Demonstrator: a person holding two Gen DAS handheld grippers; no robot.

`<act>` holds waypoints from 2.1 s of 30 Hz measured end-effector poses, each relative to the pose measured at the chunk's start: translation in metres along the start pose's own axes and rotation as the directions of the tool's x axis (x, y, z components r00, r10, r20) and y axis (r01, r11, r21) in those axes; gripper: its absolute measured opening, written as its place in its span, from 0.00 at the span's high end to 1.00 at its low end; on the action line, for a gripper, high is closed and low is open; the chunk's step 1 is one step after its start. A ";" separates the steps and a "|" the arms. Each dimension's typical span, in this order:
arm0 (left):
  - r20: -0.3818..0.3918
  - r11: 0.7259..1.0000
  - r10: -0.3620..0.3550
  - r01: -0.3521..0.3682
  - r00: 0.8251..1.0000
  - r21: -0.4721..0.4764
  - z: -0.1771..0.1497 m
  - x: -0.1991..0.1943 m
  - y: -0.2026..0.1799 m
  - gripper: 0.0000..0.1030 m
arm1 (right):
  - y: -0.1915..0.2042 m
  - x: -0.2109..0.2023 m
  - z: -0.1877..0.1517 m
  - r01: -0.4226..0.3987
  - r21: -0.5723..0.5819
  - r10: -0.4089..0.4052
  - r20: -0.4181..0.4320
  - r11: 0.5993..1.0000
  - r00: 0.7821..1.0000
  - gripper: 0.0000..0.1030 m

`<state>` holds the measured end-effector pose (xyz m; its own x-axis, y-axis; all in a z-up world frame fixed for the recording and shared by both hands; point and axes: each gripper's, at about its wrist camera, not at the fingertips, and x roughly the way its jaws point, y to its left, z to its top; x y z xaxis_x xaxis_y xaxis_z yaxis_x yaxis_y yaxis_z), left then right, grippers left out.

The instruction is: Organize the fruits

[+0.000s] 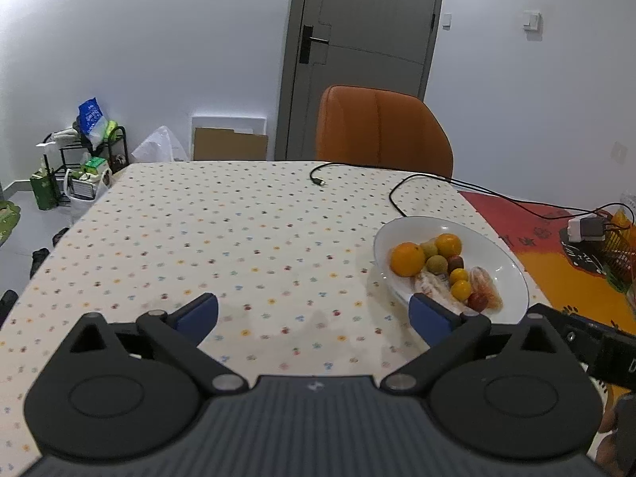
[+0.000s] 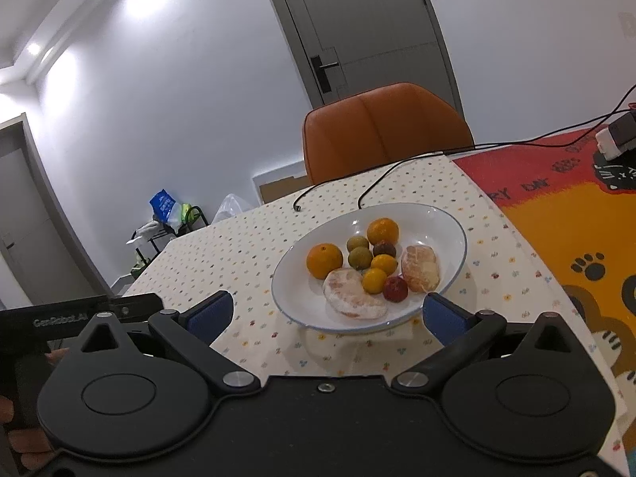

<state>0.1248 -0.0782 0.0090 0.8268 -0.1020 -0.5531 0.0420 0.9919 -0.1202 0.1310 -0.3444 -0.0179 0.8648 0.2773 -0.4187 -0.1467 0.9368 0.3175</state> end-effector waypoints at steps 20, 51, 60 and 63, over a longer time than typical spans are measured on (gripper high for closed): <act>-0.015 0.999 0.049 -0.049 0.999 -0.009 -0.023 -0.045 0.037 0.00 | 0.016 -0.022 -0.019 0.019 -0.028 -0.020 -0.027 0.999 0.999 0.00; 0.046 0.994 0.104 -0.102 0.994 -0.046 -0.040 -0.104 0.072 0.00 | 0.056 -0.051 -0.027 -0.051 -0.125 0.046 -0.045 0.991 0.998 0.00; 0.043 0.994 0.103 -0.102 0.994 -0.028 -0.042 -0.105 0.069 0.00 | 0.060 -0.052 -0.028 -0.058 -0.139 0.052 -0.045 0.989 0.998 0.00; 0.039 0.994 0.104 -0.103 0.994 -0.027 -0.042 -0.104 0.068 0.00 | 0.060 -0.052 -0.028 -0.057 -0.139 0.051 -0.045 0.989 0.998 0.00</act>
<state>0.0181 -0.0037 0.0233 0.8478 0.0050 -0.5304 -0.0589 0.9947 -0.0848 0.0643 -0.2970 -0.0012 0.8335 0.3341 -0.4401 -0.2612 0.9401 0.2190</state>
